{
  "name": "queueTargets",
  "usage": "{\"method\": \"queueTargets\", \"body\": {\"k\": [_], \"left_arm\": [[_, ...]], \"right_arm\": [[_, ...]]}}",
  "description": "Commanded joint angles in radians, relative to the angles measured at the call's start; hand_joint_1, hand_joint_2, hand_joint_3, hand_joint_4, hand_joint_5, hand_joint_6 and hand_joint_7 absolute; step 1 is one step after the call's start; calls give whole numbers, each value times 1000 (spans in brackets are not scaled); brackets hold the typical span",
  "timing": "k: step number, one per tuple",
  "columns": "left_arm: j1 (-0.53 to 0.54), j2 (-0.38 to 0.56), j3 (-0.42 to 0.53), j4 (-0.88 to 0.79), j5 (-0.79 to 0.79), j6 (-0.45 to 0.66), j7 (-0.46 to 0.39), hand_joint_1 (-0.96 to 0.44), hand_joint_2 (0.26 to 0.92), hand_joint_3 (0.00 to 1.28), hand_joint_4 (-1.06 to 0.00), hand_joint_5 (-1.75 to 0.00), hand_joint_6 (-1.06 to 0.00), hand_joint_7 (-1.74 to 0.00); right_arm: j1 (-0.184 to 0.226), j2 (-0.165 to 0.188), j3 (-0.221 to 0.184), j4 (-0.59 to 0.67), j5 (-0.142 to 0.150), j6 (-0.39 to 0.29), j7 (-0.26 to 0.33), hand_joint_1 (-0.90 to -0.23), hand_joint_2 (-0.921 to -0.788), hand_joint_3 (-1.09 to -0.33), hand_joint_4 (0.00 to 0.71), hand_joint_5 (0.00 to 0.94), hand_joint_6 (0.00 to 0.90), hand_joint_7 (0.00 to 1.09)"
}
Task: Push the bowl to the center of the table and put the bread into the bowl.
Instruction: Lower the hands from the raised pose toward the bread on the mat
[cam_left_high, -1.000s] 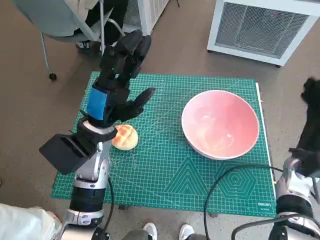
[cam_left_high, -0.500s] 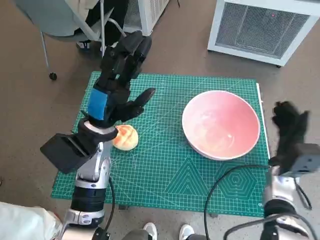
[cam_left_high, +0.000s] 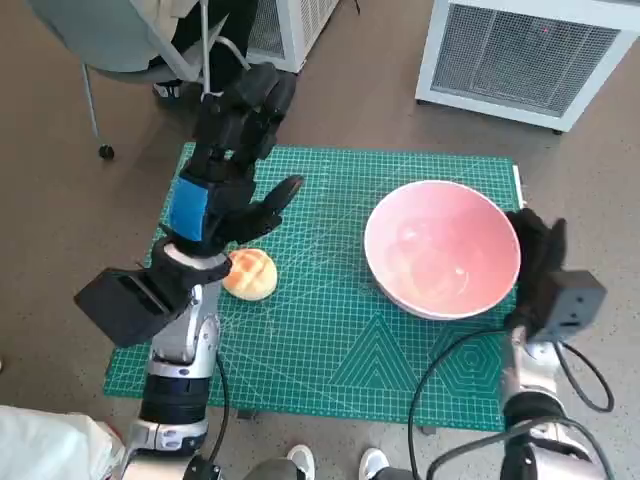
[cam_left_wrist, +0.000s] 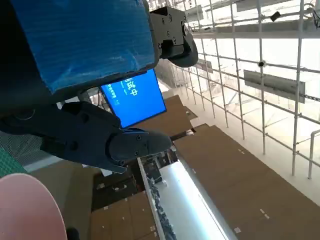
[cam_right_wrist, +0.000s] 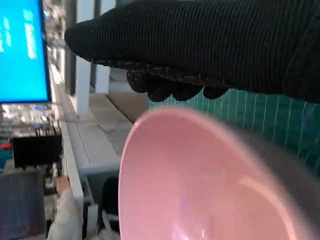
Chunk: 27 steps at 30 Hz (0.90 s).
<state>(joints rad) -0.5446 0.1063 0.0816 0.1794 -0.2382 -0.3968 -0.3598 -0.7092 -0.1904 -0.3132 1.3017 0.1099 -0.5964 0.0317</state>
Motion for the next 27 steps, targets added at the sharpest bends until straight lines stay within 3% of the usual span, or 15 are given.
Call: {"method": "queueTargets", "body": {"k": [1, 14, 27], "left_arm": [[17, 5, 6, -12, -3, -15, -1, -396, 921, 375, -222, -6, 1, -622], [43, 24, 28, -15, 0, -35, -2, -389, 921, 365, -223, -6, 0, -623], [60, 45, 40, -19, 28, -54, 25, -401, 921, 356, -233, -7, -22, -577]], "right_arm": [[-8, 32, 10, 17, -13, 35, 11, -513, -921, -788, 337, 4, 199, 353], [-61, 89, 43, 12, -42, 61, -14, -475, -921, -804, 318, 1, 185, 361], [-106, 123, 78, 18, -73, 81, -32, -473, -921, -827, 325, 5, 159, 373]]}}
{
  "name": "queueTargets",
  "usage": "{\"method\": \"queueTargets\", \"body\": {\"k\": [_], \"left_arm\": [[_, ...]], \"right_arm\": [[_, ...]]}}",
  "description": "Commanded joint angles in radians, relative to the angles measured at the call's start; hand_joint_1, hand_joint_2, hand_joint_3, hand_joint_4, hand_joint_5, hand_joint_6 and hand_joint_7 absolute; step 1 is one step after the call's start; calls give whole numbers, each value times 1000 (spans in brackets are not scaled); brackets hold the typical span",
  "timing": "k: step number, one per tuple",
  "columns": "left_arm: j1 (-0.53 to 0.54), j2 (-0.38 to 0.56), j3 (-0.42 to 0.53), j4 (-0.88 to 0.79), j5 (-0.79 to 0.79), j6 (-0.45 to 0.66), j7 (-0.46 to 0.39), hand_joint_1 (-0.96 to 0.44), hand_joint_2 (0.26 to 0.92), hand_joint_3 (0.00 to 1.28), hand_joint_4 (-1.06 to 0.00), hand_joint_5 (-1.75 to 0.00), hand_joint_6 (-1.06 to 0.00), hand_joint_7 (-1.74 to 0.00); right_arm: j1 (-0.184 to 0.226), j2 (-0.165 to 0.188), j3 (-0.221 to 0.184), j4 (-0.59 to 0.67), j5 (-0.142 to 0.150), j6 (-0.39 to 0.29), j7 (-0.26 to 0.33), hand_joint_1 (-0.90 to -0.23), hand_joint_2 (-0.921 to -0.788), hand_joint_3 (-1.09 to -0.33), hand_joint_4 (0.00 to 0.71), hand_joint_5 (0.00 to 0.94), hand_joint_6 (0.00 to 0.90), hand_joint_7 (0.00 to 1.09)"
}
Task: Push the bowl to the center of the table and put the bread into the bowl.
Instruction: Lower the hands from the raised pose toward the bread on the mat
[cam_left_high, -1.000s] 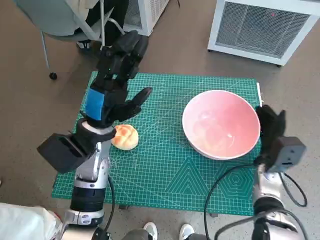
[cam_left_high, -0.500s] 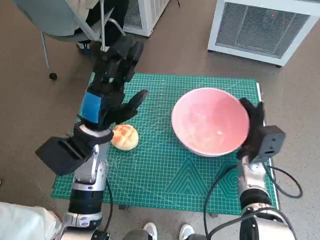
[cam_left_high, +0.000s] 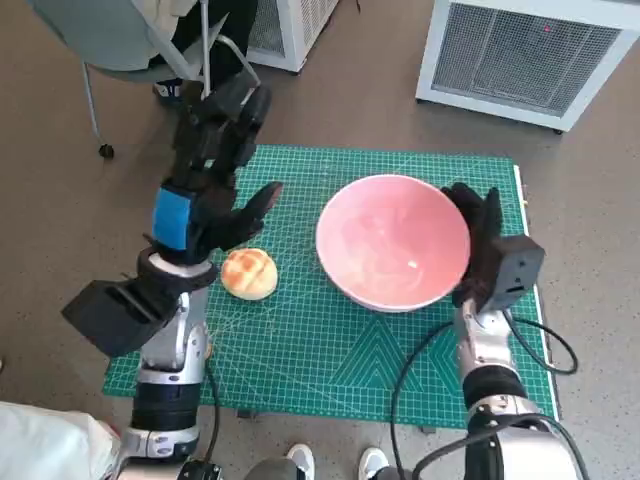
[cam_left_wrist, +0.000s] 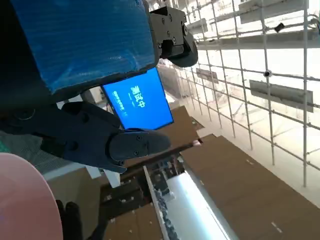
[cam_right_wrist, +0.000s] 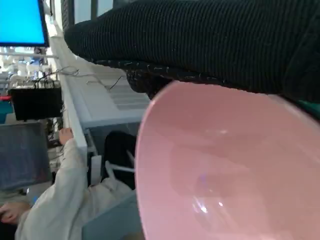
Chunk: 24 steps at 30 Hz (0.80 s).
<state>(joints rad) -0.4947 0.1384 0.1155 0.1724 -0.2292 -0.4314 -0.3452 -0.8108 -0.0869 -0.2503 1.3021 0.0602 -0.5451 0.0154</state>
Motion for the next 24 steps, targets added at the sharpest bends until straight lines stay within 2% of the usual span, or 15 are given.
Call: {"method": "queueTargets", "body": {"k": [1, 8, 14, 19, 23, 24], "left_arm": [[11, 14, 7, -12, 19, -19, 12, -400, 921, 355, -233, -7, -24, -573], [18, 21, 11, -20, 18, -16, 18, -398, 921, 353, -236, -7, -34, -555], [49, 49, 27, -46, 11, -16, 4, -402, 921, 352, -236, -6, -43, -534], [90, 122, 59, -79, 2, -14, -35, -414, 921, 347, -236, -5, -50, -519], [116, 243, 92, -86, 47, -27, -89, -427, 921, 344, -242, -7, -58, -513], [124, 292, 100, -88, 70, -29, -109, -430, 921, 343, -245, -9, -60, -513]], "right_arm": [[-8, 22, 16, 19, -26, 35, -17, -475, -921, -827, 326, 6, 160, 376], [-30, 32, 13, 22, -28, 65, -15, -485, -921, -822, 334, 8, 165, 391], [-44, 11, 5, 11, -23, 54, -17, -486, -921, -810, 327, 3, 154, 403], [-50, -31, 22, -7, -52, -8, -60, -500, -921, -801, 328, 3, 155, 421], [-63, -56, 9, -31, -39, -88, -43, -518, -921, -795, 324, 1, 159, 429], [-65, -63, 8, -43, -35, -120, -22, -523, -921, -794, 323, 1, 160, 430]]}}
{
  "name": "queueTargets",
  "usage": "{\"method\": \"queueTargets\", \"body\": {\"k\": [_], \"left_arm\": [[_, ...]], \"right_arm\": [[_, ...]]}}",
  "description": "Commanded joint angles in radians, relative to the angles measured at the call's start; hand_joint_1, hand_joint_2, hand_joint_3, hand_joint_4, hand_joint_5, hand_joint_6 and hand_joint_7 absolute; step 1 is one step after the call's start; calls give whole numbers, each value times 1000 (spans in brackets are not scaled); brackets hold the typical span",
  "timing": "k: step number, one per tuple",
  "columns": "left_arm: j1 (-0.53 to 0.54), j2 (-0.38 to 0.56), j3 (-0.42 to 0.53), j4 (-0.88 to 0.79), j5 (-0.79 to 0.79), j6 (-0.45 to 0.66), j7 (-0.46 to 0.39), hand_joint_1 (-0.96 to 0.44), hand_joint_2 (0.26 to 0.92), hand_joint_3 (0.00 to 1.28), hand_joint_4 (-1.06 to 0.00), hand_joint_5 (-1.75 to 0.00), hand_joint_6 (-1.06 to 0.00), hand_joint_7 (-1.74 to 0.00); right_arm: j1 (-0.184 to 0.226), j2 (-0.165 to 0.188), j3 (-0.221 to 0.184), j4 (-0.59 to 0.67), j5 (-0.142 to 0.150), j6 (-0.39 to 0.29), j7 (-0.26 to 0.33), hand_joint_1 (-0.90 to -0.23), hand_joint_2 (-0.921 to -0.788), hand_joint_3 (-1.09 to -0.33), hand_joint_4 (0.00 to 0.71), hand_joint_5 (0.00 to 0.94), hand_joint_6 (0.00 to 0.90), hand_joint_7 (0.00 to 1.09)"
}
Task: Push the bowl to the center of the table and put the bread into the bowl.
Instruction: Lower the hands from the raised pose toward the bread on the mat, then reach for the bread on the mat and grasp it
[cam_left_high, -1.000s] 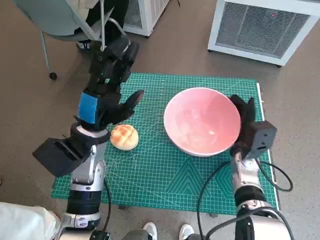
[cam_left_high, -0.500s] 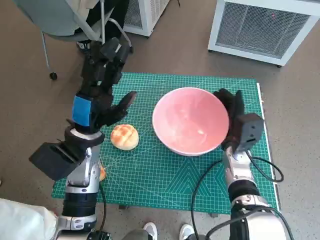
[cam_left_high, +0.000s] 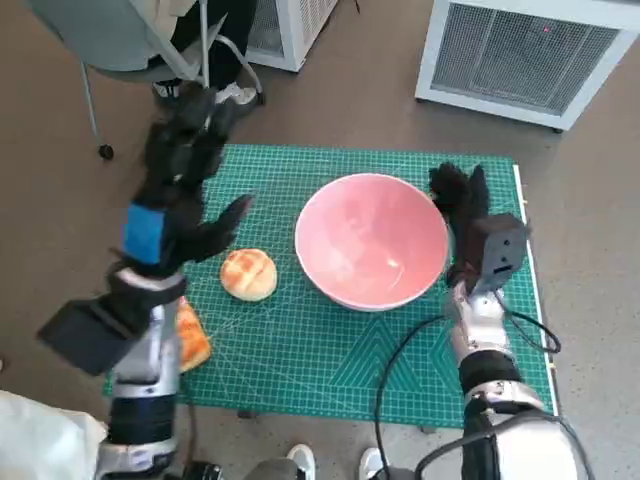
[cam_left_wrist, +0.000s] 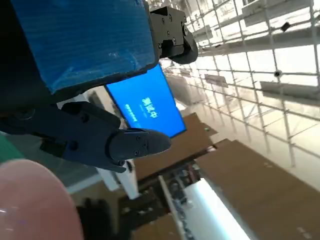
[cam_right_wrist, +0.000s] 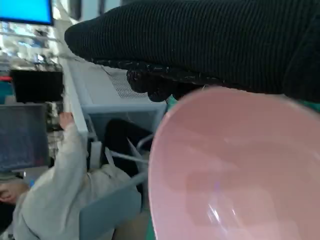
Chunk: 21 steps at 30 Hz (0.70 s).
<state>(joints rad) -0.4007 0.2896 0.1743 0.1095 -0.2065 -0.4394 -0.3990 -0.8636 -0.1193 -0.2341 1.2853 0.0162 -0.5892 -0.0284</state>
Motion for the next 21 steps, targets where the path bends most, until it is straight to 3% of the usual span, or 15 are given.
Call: {"method": "queueTargets", "body": {"k": [1, 5, 10, 14, 18, 21], "left_arm": [[35, 176, 47, -26, 63, -22, -70, -431, 921, 342, -248, -10, -61, -513], [62, 323, 61, -44, 115, -3, -142, -443, 921, 332, -266, -18, -67, -515], [88, 489, 55, -81, 129, 56, -263, -443, 921, 300, -266, -15, -70, -512], [101, 591, 44, -131, 89, 164, -372, -427, 919, 146, -257, -5, -93, -440], [105, 671, 23, -167, 82, 259, -465, -365, 879, 47, -246, -1, -147, -338], [105, 716, 3, -182, 95, 304, -517, -272, 823, 17, -217, -1, -193, -245]], "right_arm": [[-13, -36, -8, -34, 12, -99, 37, -528, -921, -793, 323, 0, 159, 430], [-11, -57, 4, -84, 19, -201, 103, -561, -921, -792, 323, 1, 154, 426], [3, -46, -5, -199, 119, -321, 275, -590, -921, -784, 338, 8, 160, 423], [25, -27, 16, -317, 186, -373, 371, -608, -921, -773, 355, 14, 170, 422], [49, -16, 35, -414, 239, -390, 448, -622, -921, -764, 359, 14, 170, 418], [62, -13, 48, -465, 264, -393, 488, -629, -921, -758, 360, 12, 171, 415]]}}
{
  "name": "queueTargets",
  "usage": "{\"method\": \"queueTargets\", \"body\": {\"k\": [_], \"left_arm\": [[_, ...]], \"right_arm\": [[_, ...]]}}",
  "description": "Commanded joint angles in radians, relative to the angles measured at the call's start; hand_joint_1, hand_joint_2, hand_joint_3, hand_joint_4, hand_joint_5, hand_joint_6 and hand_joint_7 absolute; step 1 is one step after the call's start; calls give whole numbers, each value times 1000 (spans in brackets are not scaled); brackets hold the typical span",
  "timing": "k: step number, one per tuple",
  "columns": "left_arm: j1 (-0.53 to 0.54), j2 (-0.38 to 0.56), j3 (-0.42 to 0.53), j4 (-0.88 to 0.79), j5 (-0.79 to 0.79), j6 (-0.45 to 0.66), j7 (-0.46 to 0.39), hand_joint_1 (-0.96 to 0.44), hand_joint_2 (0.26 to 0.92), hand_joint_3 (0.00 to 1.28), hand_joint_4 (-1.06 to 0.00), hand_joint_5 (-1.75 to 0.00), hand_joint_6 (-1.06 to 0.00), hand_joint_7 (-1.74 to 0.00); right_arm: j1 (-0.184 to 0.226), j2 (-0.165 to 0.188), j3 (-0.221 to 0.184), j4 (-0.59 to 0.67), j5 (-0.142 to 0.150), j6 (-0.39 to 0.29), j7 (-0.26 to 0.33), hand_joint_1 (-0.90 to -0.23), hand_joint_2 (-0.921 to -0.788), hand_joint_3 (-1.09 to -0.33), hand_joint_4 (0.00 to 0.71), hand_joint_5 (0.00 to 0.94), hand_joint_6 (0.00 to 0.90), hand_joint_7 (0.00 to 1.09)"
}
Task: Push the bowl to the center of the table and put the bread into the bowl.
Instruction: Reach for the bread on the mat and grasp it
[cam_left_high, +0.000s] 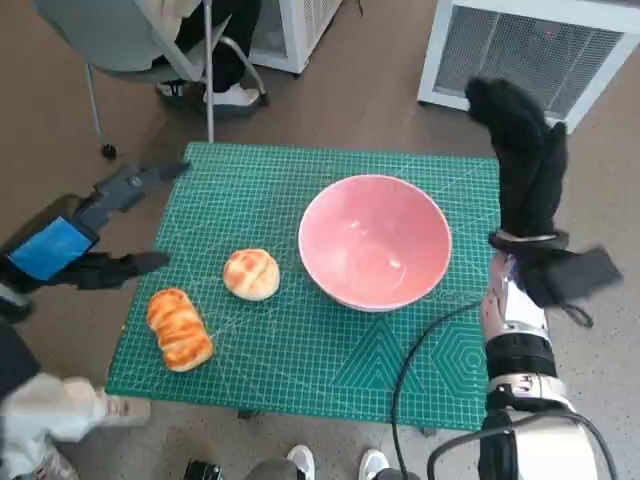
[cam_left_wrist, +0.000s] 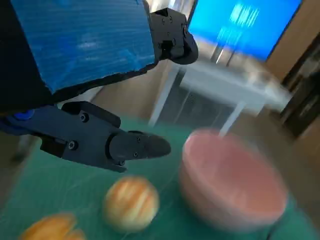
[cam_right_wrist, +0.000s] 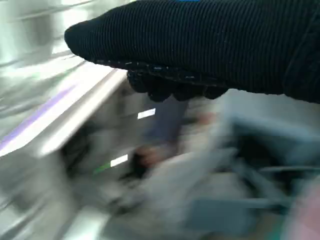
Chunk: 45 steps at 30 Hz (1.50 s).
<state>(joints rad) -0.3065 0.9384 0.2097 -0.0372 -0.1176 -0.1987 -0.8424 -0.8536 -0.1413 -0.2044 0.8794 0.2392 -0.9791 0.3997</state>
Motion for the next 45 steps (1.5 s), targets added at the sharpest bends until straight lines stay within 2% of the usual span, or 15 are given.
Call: {"method": "queueTargets", "body": {"k": [1, 8, 14, 21, 29, 39, 45], "left_arm": [[13, 82, -40, -43, 18, 77, -86, -242, 806, 12, -209, -1, -213, -206], [26, 151, -91, -88, 90, 133, -139, -85, 749, 1, -173, 0, -287, -60], [46, 160, -126, -83, 142, 89, -154, -43, 741, 0, -168, -1, -305, -36], [48, 145, -176, -34, 186, -14, -155, -66, 734, 0, -174, -3, -329, -29], [37, 134, -235, 39, 203, -80, -169, -98, 736, 2, -175, -1, -347, -22], [25, 121, -303, 137, 264, -174, -160, -95, 743, 4, -176, 0, -358, -16], [20, 109, -334, 173, 298, -188, -159, -103, 749, 6, -172, 0, -357, -10]], "right_arm": [[56, 10, 22, -71, 46, -2, 67, -630, -921, -757, 360, 12, 172, 414], [84, 15, 42, -147, 48, 19, 80, -630, -921, -754, 358, 9, 176, 412], [108, 22, 52, -195, 48, 45, 71, -626, -921, -752, 368, 11, 189, 416], [130, 33, 61, -243, 62, 82, 71, -625, -921, -750, 372, 11, 202, 421], [139, 34, 61, -255, 75, 104, 81, -643, -921, -728, 374, 8, 210, 422], [151, 34, 58, -252, 62, 97, 68, -652, -921, -720, 376, 7, 213, 419], [152, 33, 55, -248, 52, 95, 56, -652, -921, -718, 379, 7, 215, 415]]}}
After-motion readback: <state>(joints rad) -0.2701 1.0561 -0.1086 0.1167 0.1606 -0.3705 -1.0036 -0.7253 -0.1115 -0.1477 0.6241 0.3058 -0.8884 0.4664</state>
